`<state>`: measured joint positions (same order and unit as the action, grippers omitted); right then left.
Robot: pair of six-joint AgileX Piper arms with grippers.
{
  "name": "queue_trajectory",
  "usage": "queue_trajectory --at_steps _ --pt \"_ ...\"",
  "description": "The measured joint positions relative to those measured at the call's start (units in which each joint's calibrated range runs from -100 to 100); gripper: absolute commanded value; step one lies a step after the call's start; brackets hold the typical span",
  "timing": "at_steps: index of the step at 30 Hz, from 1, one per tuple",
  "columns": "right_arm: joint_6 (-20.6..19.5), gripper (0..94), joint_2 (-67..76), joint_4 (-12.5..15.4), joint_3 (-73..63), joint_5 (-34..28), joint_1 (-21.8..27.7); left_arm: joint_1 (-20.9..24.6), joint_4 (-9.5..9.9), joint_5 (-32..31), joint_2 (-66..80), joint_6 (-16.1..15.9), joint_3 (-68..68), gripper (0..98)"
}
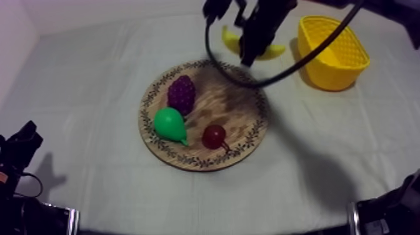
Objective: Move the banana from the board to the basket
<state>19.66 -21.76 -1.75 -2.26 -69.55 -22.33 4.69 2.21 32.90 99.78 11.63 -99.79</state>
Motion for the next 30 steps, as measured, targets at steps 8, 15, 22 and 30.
queue_trajectory --at_steps 8,15,22,30 --pt "-6.8 6.9 7.0 -3.2 -1.4 2.5 4.7 0.0 0.0 0.0 0.0 0.0 0.0 0.1" --pt "-13.6 6.8 8.1 -7.0 -1.6 5.0 9.4 0.0 0.0 0.0 0.0 0.0 0.0 0.1" --pt "-20.5 6.7 7.0 -11.7 -1.9 8.7 14.6 0.0 0.0 0.0 0.0 0.0 0.0 0.1" --pt "-24.1 6.7 3.5 -14.2 -0.8 9.7 19.8 0.0 0.0 0.0 0.0 0.0 0.0 0.1"
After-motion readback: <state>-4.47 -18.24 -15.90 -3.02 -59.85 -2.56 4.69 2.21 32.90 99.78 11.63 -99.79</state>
